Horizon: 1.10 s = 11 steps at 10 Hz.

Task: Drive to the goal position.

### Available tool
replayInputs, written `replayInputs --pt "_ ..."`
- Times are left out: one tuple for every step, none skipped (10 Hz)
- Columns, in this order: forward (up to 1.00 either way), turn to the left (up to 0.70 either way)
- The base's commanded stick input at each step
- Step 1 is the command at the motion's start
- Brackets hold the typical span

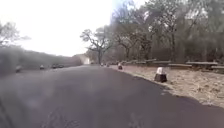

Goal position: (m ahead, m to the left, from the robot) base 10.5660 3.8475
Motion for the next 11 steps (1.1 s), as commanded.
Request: replayInputs --pt "0.7 0.05" --pt "0.7 0.05" --pt "0.7 0.04" --pt "0.7 0.04" --pt "0.7 0.03" --pt "0.7 0.03" --pt "0.7 0.03" --pt "0.7 0.03" --pt "0.7 0.03" --pt "0.7 0.03" --pt "0.7 0.02"
